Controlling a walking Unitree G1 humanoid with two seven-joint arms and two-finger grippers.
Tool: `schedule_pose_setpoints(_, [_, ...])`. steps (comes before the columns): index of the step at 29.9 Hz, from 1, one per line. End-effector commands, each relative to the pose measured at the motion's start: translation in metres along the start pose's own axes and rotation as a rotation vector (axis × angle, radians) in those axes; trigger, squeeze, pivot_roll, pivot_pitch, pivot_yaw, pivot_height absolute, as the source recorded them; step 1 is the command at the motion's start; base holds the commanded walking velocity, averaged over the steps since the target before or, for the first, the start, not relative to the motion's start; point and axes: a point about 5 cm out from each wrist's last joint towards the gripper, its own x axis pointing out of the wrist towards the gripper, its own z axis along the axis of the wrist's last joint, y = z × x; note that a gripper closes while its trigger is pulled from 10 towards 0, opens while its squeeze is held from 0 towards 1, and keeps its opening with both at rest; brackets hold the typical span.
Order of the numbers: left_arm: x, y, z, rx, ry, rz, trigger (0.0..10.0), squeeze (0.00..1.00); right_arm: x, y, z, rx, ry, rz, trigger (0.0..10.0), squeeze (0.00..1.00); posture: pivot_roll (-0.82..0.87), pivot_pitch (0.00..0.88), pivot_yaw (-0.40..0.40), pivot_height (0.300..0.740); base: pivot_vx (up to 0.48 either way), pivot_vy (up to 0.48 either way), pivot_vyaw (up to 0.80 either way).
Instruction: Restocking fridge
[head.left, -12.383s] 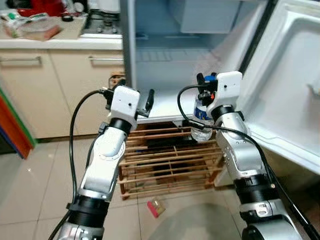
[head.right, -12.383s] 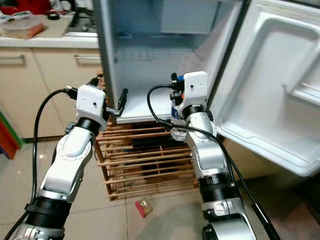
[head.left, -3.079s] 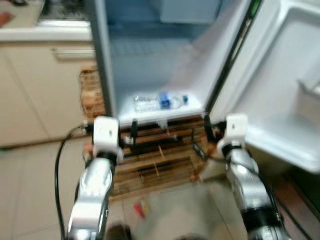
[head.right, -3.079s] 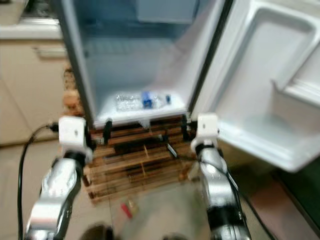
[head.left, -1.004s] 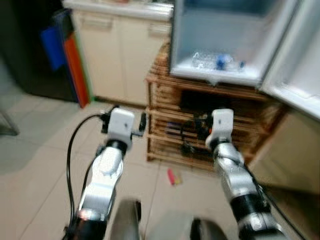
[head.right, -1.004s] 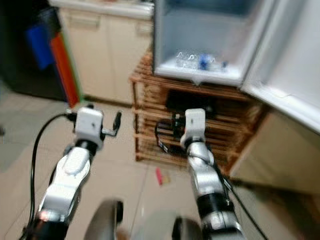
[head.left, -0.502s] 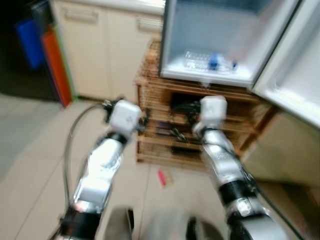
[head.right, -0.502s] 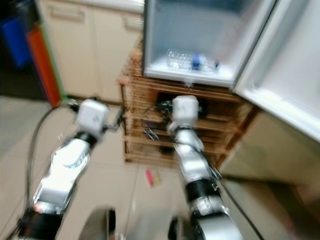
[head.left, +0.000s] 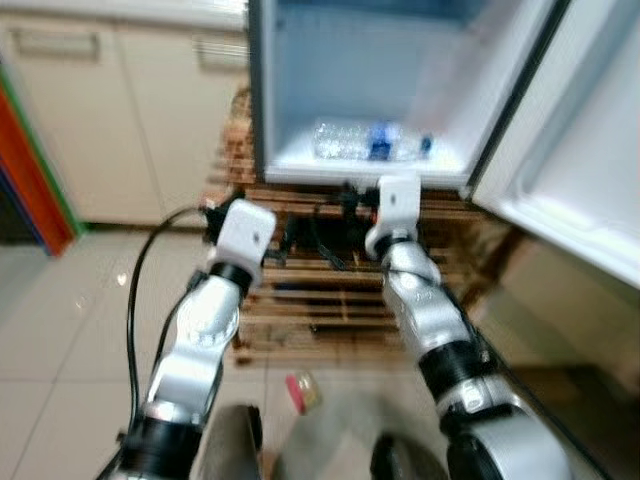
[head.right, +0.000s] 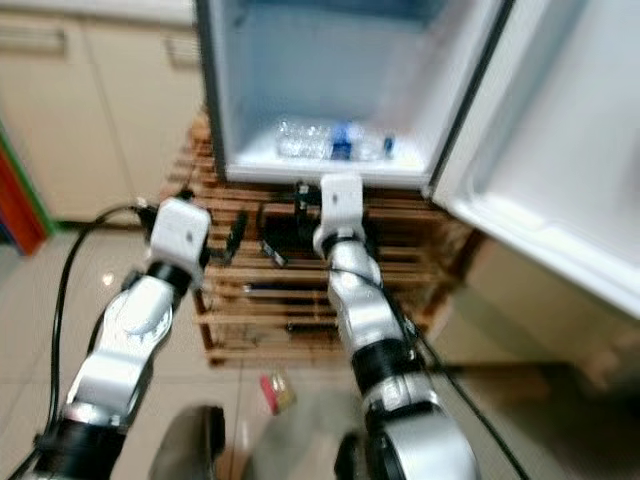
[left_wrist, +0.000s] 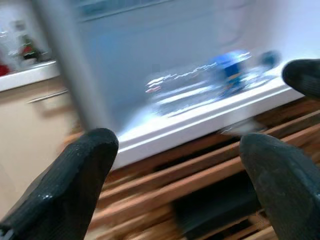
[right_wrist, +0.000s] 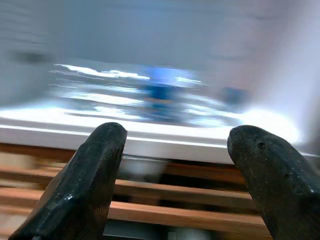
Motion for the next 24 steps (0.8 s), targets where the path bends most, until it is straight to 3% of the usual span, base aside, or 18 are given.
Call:
schedule_pose_setpoints(1, [0.004,-0.008,0.008,-0.009,-0.037,-0.038,10.0,0.0,0.0,-0.011,-0.004,-0.007,0.01,-0.039,10.0,0.0,0.1,0.0,-0.075,0.62,0.48,0.0,0.0])
schedule_pose_setpoints(5, [0.003,-0.007,0.011,-0.047,-0.043,-0.026,10.0,0.0,0.001,-0.009,0.001,-0.005,-0.004,-0.032,10.0,0.0,0.1,0.0,-0.076,0.62,0.12,0.0,0.0])
schedule_pose_setpoints(13, [-0.004,-0.009,0.011,-0.085,-0.04,-0.014,10.0,0.0,0.018,0.003,0.029,0.037,-0.071,0.023,10.0,0.0,0.11,0.0,-0.078,0.62,0.0,0.0,0.0])
schedule_pose_setpoints(17, [-0.016,-0.011,0.009,-0.078,-0.014,-0.014,10.0,0.0,0.036,0.007,0.047,0.041,-0.08,0.032,10.0,0.0,0.15,0.012,-0.082,0.62,0.0,0.0,0.0])
schedule_pose_setpoints(24, [-0.038,-0.011,0.009,-0.087,0.026,-0.01,10.0,0.0,0.048,0.024,0.071,0.059,-0.093,0.09,10.0,0.0,0.19,0.104,-0.09,0.62,0.0,0.0,0.0])
